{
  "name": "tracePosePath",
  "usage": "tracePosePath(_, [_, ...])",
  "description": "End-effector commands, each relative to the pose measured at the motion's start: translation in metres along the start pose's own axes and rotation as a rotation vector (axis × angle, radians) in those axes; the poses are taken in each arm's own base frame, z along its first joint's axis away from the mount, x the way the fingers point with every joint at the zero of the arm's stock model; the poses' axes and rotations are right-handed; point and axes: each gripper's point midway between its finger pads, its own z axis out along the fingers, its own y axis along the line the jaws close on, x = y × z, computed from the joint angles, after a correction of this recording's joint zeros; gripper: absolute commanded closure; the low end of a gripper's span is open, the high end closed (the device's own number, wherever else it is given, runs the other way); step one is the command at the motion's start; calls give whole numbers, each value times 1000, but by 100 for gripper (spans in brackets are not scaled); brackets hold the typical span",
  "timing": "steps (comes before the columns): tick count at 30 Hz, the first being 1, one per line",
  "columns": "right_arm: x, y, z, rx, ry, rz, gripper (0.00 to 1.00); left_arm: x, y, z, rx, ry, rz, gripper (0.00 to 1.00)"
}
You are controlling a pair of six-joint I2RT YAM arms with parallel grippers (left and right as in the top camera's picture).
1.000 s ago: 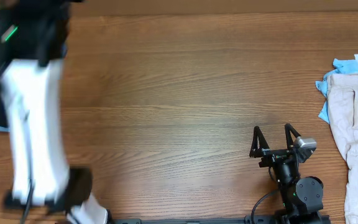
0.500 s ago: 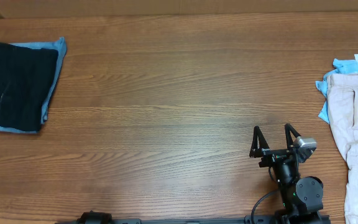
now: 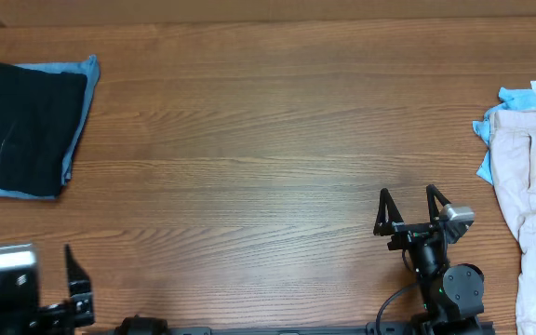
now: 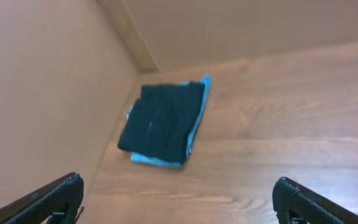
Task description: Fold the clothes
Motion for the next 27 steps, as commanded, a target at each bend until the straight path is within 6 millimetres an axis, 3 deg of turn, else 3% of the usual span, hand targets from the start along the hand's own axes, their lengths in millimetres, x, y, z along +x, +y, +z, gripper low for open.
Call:
tracePosePath(1, [2, -1, 0, -1, -1, -3, 0, 36, -29, 23, 90, 68, 18, 0])
tracePosePath(5, [2, -1, 0, -1, -1, -3, 0, 56, -88, 60, 306, 11, 4, 0])
tracePosePath(11, [2, -1, 0, -2, -1, -3, 0, 54, -150, 127, 442, -284, -40, 0])
tracePosePath(14, [2, -1, 0, -1, -1, -3, 0, 49, -161, 144, 438, -469, -60, 0])
tracePosePath(17, [2, -1, 0, -2, -1, -3, 0, 55, -165, 150, 424, -548, -75, 0])
tracePosePath(27, [2, -1, 0, -2, -1, -3, 0, 108, -185, 178, 430, -526, -79, 0])
